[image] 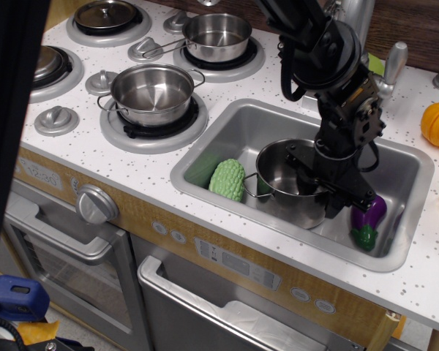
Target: Pick up pot from sink
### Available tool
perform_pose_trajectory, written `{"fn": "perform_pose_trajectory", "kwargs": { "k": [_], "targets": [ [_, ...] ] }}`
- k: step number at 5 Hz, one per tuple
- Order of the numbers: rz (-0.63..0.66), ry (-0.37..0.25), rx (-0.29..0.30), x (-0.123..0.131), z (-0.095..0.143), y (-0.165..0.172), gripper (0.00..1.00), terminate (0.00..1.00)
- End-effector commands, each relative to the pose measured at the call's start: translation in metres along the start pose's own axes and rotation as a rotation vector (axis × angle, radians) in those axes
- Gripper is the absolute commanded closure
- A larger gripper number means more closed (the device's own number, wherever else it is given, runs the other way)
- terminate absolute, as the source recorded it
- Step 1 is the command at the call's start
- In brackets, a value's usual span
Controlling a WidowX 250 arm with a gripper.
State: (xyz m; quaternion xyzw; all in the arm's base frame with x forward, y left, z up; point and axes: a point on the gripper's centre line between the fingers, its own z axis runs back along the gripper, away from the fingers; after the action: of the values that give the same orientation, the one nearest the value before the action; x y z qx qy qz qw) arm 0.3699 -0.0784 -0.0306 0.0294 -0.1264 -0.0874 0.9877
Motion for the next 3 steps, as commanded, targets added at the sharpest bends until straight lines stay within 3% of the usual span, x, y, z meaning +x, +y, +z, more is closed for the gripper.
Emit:
{"fn": "perform_pose_trajectory", "kwargs": {
  "k": [1,3],
  "targets": [
    [0.003,-0.05,0.002,0.015,0.015,0.003,1.0,0.0],
    [-0.03,-0.047,0.079,0.022,0.049,0.008,1.0,0.0]
  ]
}}
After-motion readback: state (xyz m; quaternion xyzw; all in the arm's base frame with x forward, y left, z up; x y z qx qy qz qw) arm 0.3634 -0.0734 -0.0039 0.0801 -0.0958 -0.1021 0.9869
